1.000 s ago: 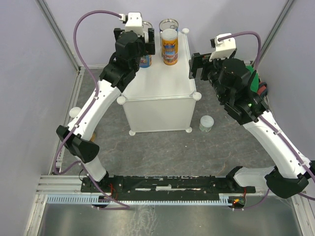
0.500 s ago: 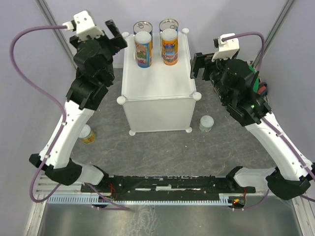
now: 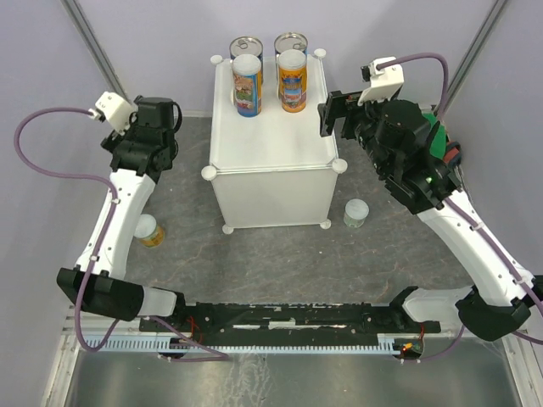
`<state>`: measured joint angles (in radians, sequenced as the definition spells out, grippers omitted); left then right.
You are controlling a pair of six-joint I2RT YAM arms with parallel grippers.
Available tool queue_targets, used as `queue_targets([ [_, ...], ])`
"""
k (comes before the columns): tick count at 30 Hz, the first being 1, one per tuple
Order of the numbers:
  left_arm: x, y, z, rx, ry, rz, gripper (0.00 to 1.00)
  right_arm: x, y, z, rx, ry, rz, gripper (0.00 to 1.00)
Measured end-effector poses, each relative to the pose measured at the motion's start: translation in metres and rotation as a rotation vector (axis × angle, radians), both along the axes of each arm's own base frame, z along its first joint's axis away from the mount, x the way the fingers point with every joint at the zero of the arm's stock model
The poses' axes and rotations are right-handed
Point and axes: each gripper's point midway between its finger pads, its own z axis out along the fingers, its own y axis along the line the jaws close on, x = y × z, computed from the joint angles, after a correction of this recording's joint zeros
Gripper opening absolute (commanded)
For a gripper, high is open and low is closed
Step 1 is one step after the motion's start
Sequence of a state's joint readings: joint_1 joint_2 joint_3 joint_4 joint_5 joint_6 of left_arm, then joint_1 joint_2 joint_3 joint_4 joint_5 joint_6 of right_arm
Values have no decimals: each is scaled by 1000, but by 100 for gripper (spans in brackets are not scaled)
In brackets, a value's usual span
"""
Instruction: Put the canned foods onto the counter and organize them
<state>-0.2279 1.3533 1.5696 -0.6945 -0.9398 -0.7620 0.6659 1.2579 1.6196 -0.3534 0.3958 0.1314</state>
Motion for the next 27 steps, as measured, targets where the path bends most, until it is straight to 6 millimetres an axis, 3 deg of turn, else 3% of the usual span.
queue_targets([
  [7,-20,31,-71,-148,168,174,99,1,12,-5,16,22,43,99],
  [9,-23,34,-89,-180,201,203,99,-1,18,3,24,31,68,99],
  [14,-36,33,-127,-229,273,240,99,-15,46,66,164,-5,195,99],
  [21,-50,37,-164,-232,341,299,99,-72,52,154,473,-43,404,99],
  [27,-66,45,-211,-240,430,381,99,-98,54,183,638,-12,509,99],
])
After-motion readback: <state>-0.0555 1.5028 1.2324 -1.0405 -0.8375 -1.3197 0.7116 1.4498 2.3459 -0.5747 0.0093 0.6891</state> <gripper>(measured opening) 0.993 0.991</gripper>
